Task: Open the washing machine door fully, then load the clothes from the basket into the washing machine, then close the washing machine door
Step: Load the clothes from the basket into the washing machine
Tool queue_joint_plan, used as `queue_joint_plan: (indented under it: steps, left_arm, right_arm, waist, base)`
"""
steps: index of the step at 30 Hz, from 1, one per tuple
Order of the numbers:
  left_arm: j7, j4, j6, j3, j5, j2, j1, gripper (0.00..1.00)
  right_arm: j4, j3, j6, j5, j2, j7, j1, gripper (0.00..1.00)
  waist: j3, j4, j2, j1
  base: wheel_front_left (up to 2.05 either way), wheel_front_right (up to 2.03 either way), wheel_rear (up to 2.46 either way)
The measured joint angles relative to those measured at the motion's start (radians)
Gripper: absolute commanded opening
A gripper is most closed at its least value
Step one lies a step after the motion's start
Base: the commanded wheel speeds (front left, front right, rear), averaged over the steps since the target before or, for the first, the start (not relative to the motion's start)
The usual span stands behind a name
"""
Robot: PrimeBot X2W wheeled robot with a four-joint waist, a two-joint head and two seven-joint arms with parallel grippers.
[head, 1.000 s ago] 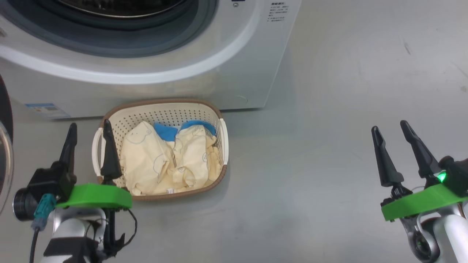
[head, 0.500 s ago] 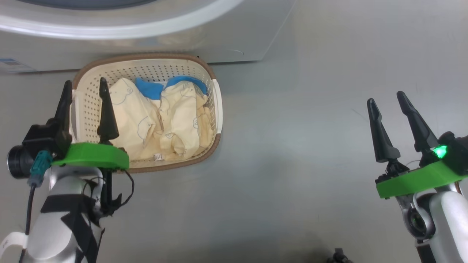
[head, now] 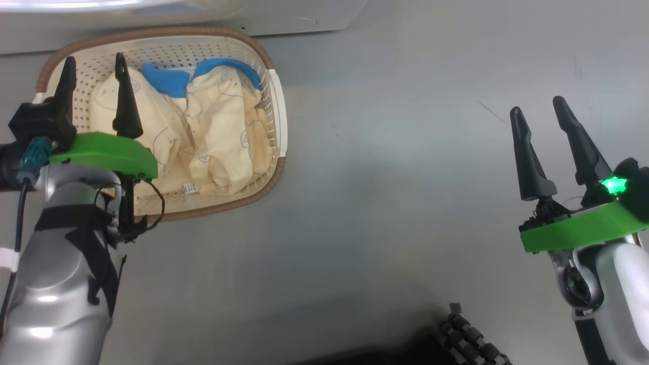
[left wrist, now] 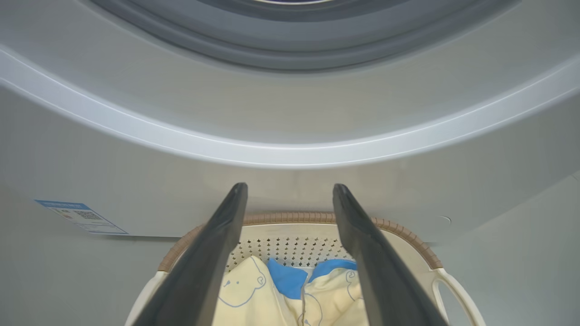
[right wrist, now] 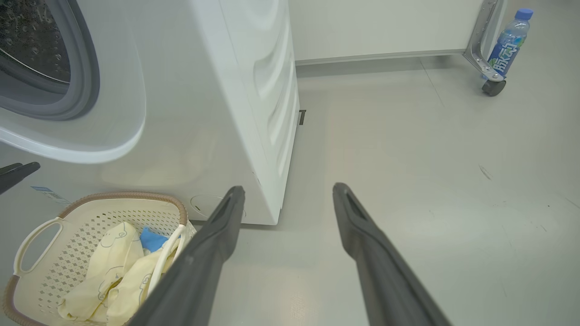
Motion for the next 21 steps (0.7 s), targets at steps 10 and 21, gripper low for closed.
queue_joint_plan:
  steps: [10, 21]
  left_arm:
    - [0.001, 0.196, -0.012, -0.003, -0.004, 0.007, -0.157, 1.00]
    - [0.014, 0.446, -0.033, 0.002, -0.023, 0.011, -0.267, 1.00]
  right_arm:
    - [-0.003, 0.010, 0.000, 0.009, 0.017, 0.000, -0.018, 1.00]
    - [-0.017, 0.008, 0.000, 0.009, 0.021, 0.000, -0.038, 1.00]
  waist:
    - [0.110, -0.026, 0.0000, -0.0001]
    - [0.201, -0.047, 0.0000, -0.0001]
  base:
    - [0.00, 0.00, 0.00]
    - [0.00, 0.00, 0.00]
